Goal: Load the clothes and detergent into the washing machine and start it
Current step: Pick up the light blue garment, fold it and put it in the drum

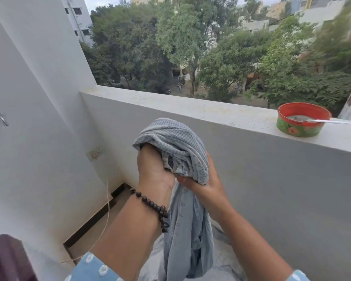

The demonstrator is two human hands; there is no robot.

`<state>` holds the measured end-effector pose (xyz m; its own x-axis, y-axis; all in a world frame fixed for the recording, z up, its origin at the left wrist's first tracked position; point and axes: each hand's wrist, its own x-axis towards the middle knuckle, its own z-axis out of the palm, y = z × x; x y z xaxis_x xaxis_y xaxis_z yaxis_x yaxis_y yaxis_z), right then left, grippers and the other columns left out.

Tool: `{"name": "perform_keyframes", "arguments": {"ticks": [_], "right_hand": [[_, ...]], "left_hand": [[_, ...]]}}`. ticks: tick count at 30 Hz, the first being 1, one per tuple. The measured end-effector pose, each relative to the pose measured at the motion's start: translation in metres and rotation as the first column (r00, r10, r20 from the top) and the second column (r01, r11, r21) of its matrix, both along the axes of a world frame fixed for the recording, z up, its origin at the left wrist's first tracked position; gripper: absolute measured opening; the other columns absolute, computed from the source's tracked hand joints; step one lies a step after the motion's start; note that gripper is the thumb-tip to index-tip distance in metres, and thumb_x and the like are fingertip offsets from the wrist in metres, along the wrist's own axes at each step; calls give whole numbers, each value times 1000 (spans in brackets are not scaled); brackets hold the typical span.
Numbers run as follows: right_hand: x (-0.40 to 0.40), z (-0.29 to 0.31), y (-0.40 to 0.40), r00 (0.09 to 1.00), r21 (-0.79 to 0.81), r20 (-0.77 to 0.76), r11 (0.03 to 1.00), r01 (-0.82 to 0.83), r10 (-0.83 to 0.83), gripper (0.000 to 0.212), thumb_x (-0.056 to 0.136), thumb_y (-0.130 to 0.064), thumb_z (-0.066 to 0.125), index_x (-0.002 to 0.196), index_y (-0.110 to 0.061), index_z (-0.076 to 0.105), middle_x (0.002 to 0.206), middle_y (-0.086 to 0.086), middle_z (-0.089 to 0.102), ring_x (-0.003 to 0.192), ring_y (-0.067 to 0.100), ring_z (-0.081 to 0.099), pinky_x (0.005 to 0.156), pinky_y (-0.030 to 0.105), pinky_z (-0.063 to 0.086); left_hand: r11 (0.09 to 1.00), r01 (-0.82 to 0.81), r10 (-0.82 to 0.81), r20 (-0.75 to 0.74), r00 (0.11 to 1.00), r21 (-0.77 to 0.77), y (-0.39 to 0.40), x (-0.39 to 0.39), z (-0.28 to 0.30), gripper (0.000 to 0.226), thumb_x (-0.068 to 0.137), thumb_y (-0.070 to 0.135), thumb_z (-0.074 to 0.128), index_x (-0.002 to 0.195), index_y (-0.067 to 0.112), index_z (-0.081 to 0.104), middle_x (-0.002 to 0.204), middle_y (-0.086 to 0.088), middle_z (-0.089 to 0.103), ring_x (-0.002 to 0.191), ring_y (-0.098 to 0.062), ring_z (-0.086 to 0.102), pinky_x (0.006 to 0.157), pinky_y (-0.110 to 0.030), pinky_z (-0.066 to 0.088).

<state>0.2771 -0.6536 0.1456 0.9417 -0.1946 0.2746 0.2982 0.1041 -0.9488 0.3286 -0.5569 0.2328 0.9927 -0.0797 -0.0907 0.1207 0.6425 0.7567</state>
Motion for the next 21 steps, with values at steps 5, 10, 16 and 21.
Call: {"name": "perform_keyframes", "arguments": {"ticks": [5,10,16,21], "right_hand": [[-1,-2,-17,1000,142,-28,990,13,-9,30,71,-13,69,95,-31,73,95,-1,75,90,20,71,77,35,57],[4,13,-44,999,98,-6,994,-48,48,22,72,-9,67,92,-13,74,88,5,75,82,23,72,70,36,58],[0,46,-82,981,-216,-78,957,-192,179,24,69,-6,69,85,-21,79,87,3,77,82,18,73,72,31,58],[3,75,-69,939,-592,-245,730,-341,240,20,64,-18,74,82,-9,70,77,3,74,68,10,67,66,32,55]], "left_hand": [[962,138,-139,-13,990,236,12,-5,-15,26,97,14,50,114,4,67,109,-15,72,97,-28,70,80,-42,58],[875,336,-331,-77,941,348,34,-13,-26,49,76,22,75,123,13,62,120,-8,70,112,-26,63,87,-49,55],[508,260,-531,60,845,821,75,-12,5,123,48,50,89,141,61,10,159,9,25,143,-10,29,116,-46,27],[-60,-29,-778,-28,627,998,44,-20,31,141,56,57,85,136,60,-31,163,6,14,149,-10,15,121,-47,9]]}}
